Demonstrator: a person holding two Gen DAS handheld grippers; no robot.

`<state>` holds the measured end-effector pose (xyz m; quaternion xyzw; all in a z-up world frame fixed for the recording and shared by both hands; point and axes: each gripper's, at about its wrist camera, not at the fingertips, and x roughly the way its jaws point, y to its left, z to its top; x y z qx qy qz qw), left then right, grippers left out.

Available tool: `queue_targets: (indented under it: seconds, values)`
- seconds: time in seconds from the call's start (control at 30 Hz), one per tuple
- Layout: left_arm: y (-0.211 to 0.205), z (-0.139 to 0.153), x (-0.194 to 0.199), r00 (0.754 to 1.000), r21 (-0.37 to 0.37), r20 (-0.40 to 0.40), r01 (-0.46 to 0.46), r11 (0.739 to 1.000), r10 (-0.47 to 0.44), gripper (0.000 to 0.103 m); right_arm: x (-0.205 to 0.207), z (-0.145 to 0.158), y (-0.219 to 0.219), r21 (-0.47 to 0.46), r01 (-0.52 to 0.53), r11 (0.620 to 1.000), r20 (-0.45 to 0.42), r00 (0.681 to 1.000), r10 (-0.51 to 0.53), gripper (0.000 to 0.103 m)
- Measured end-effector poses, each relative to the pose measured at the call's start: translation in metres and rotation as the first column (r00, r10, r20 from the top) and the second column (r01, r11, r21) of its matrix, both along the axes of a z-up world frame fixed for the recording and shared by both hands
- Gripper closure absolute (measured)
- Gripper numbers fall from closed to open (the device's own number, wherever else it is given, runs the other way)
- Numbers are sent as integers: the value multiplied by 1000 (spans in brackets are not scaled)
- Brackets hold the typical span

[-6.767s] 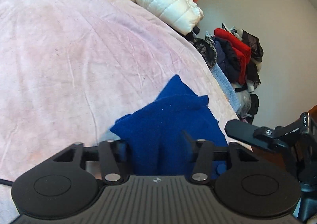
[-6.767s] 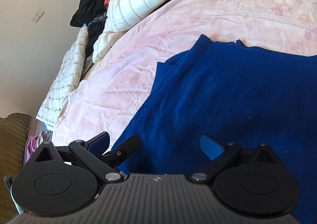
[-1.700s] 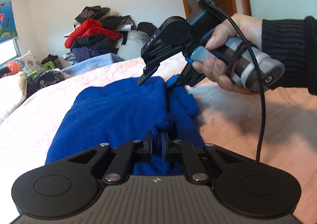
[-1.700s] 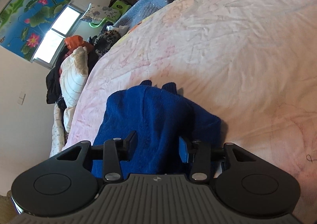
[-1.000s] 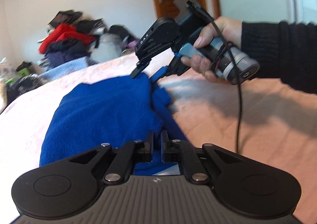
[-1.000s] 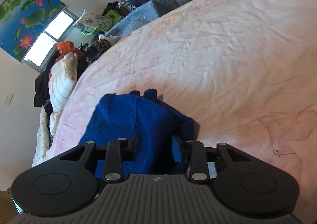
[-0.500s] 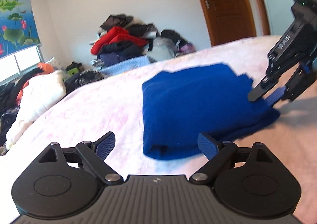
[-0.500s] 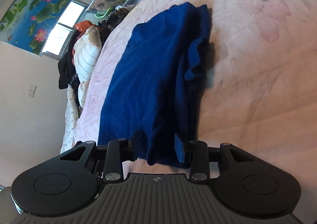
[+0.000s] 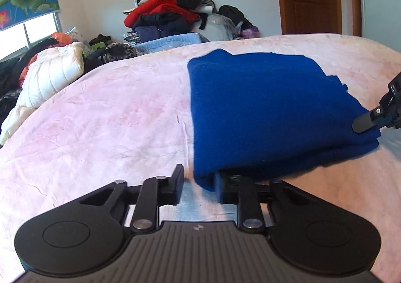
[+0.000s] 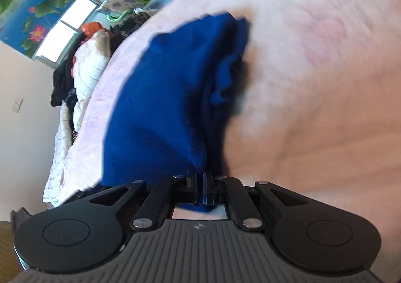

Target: Fold small clothes

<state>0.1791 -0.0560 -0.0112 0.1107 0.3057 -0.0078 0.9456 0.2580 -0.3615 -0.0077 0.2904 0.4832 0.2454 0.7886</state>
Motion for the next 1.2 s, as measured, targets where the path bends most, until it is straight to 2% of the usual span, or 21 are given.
queue_targets:
  seconds: [0.07, 0.13, 0.2, 0.27, 0.3, 0.4, 0.5, 0.53, 0.57, 0.6, 0.67, 0.7, 0.73, 0.77, 0.8, 0.83, 0.87, 0.93, 1.07, 1.13, 1.2]
  values:
    - [0, 0, 0, 1000, -2, -4, 2, 1000, -2, 85, -5, 0, 2, 23, 7, 1000, 10, 1000, -7, 94]
    - [2, 1, -3, 1000, 6, -10, 9, 1000, -9, 85, -6, 2, 2, 41, 18, 999, -1, 1000, -18, 84]
    - [8, 6, -7, 999, 3, -23, 31, 1000, -31, 84, -4, 6, -3, 80, 17, 997, -19, 1000, -15, 65]
    - [16, 15, -10, 998, -14, -35, 48, 999, -49, 83, -3, 14, -15, 132, 53, 990, 9, 998, -54, 54]
    - [22, 21, -13, 998, -42, -37, 53, 998, -55, 83, 0, 19, -23, 140, 84, 987, 19, 996, -87, 51]
    - [43, 45, -10, 999, -208, -37, 32, 978, -40, 83, 18, 26, -37, 103, 151, 983, 43, 987, -157, 51]
    - [45, 58, 16, 1000, -313, -14, -4, 950, 0, 73, 51, 26, -36, 83, 194, 978, 49, 979, -198, 49]
    - [42, 56, 28, 1000, -325, -17, -3, 946, -2, 60, 64, 26, -35, 76, 210, 975, 57, 975, -214, 49]
    - [40, 50, 43, 999, -340, -38, -9, 940, -4, 41, 79, 26, -31, 55, 232, 971, 65, 970, -236, 45]
    - [39, 42, 56, 997, -355, -80, -35, 934, 7, 36, 92, 25, -27, 34, 253, 967, 58, 965, -254, 39]
    - [38, 25, 75, 983, -399, -183, -95, 912, 22, 36, 118, 17, -16, -7, 267, 964, 15, 964, -267, 39]
    - [40, 20, 78, 979, -442, -205, -103, 891, 11, 36, 127, 10, -9, -23, 257, 966, -18, 966, -258, 36]
    - [42, 14, 78, 975, -483, -223, -114, 868, 4, 37, 131, 7, -2, -24, 250, 968, -7, 968, -250, 37]
    - [42, 12, 77, 975, -490, -221, -121, 863, 11, 43, 133, 7, 4, -9, 232, 973, 9, 973, -232, 48]
    - [41, 12, 76, 976, -494, -220, -112, 863, 0, 56, 135, 6, 8, 2, 209, 978, 21, 978, -209, 90]
    - [42, 12, 76, 973, -509, -230, -105, 855, -17, 71, 136, 5, 13, 0, 182, 983, 23, 983, -182, 87]
    - [43, 14, 76, 972, -514, -235, -107, 851, -20, 79, 134, 7, 16, -21, 168, 986, 55, 985, -166, 87]
    - [44, 18, 76, 971, -503, -239, -96, 859, -31, 80, 128, 13, 15, -52, 164, 985, 124, 980, -156, 88]
    - [37, 14, 79, 974, -453, -223, -69, 889, -38, 79, 126, -13, -2, 10, 222, 975, 75, 972, -222, 91]
    - [34, 18, 76, 976, -433, -214, -60, 899, -38, 76, 121, -14, -2, 24, 252, 968, 73, 965, -253, 74]
    - [36, 24, 68, 980, -413, -196, -53, 909, -32, 66, 112, -9, -5, 70, 276, 959, 36, 960, -279, 49]
